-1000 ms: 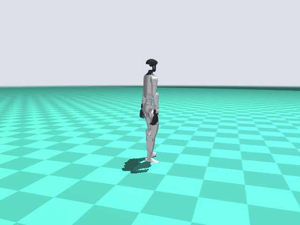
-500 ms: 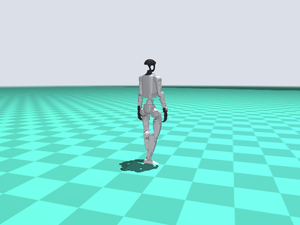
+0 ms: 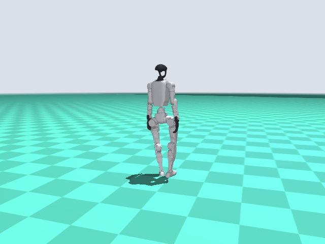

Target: In place motions

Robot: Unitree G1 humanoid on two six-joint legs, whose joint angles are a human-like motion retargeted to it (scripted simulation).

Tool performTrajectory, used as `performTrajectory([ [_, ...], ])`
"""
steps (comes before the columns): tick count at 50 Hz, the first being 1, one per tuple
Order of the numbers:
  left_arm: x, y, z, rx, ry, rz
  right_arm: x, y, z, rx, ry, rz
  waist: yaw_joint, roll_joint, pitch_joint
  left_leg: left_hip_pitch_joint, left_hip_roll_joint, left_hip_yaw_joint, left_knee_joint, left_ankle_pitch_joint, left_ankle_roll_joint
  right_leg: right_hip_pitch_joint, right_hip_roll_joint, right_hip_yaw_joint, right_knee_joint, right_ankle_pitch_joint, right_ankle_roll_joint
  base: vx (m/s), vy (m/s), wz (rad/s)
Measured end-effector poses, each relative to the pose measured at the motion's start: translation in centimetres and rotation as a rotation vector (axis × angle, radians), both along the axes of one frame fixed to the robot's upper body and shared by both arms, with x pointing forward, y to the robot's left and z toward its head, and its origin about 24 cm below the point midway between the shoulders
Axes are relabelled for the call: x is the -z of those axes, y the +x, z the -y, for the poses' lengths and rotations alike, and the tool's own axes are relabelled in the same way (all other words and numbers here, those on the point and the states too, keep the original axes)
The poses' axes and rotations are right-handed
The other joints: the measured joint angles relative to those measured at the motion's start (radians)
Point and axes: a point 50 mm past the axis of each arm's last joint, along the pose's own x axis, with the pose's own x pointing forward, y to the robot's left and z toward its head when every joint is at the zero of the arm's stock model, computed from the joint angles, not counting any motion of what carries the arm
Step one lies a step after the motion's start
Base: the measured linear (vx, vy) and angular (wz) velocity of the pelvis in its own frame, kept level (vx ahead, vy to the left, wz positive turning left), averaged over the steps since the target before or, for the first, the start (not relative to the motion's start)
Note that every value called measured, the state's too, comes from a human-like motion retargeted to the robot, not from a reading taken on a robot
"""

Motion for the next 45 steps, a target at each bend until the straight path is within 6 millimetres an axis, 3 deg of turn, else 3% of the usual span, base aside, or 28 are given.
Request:
performTrajectory([
  [2,0.0,-0.4,0.1,0.004,-0.005,-0.022,0.0,-0.6,0.1,-0.003,0.002,-0.023,-0.014,-0.031,0.009,0.024,-0.041,-0.032,0.000,-0.001,0.003,0.034,-0.012,0.018,-0.125,0.115,-0.090,0.04,-0.05,0.94],
  [3,-0.1,-0.6,0.1,0.002,-0.008,-0.034,0.0,-1.0,0.1,-0.007,0.005,-0.039,0.004,-0.047,-0.001,0.031,-0.056,-0.025,-0.003,-0.003,0.002,0.053,-0.009,0.066,-0.141,0.091,-0.070,0.09,-0.02,0.07],
  [5,-0.1,-1.1,0.3,0.012,-0.016,-0.061,0.0,-2.0,0.1,-0.003,0.013,-0.076,0.079,-0.068,-0.025,0.037,-0.069,0.006,0.000,-0.011,-0.001,0.076,-0.072,-0.092,-0.158,0.094,-0.064,0.08,-0.02,-0.19],
  [8,0.0,-1.6,1.1,0.001,-0.013,-0.066,0.0,-2.5,0.1,-0.001,0.010,-0.095,0.113,-0.068,-0.032,0.038,-0.065,-0.032,0.018,-0.013,-0.004,0.114,-0.073,-0.088,-0.214,0.109,-0.057,0.01,-0.01,0.43],
  [17,0.0,-3.3,1.6,-0.050,-0.025,-0.091,0.1,0.3,-1.0,-0.050,0.053,0.008,0.077,-0.065,-0.076,0.030,-0.064,-0.096,0.035,-0.020,-0.012,0.155,-0.055,-0.142,-0.273,0.095,-0.076,-0.01,-0.03,0.40],
  [28,0.1,-2.3,1.8,-0.069,-0.026,-0.059,-0.2,3.1,-1.1,-0.072,0.072,0.102,0.074,-0.085,-0.080,0.015,-0.048,-0.113,0.137,-0.080,-0.032,0.151,-0.069,-0.141,-0.235,0.071,-0.062,-0.04,-0.01,0.07],
  [32,0.1,-2.2,2.0,-0.070,-0.024,-0.054,-0.2,3.5,-1.0,-0.082,0.073,0.106,0.013,-0.091,-0.083,0.005,-0.042,-0.159,0.225,-0.122,-0.030,0.139,-0.107,-0.162,-0.216,0.072,-0.045,-0.07,0.05,0.21],
  [35,0.1,-2.2,2.4,-0.089,-0.016,-0.051,-0.3,3.8,-0.9,-0.096,0.072,0.111,0.043,-0.105,-0.073,-0.022,-0.075,-0.195,0.289,-0.119,0.037,0.121,-0.123,-0.069,-0.206,0.098,-0.038,-0.08,0.10,-1.52],
  [38,0.2,-2.4,2.8,-0.095,-0.015,-0.055,-0.3,3.7,-0.6,-0.094,0.070,0.110,0.093,-0.112,-0.072,-0.074,-0.130,-0.387,0.345,-0.102,0.066,0.089,-0.125,0.048,-0.201,0.133,-0.031,-0.09,0.12,-2.30],
  [42,0.2,-2.6,2.8,-0.083,-0.021,-0.055,-0.4,4.0,-0.2,-0.095,0.060,0.105,0.153,-0.097,-0.047,-0.062,-0.166,-0.618,0.316,-0.078,-0.017,0.048,-0.085,0.191,-0.189,0.187,-0.029,-0.14,0.09,-2.61],
  [45,0.1,-3.0,2.5,-0.069,-0.019,-0.062,-0.6,4.7,0.1,-0.112,0.056,0.111,0.149,-0.082,-0.033,-0.046,-0.132,-0.523,0.263,-0.104,-0.021,0.011,-0.044,0.273,-0.181,0.231,-0.031,-0.28,0.10,-2.31],
])
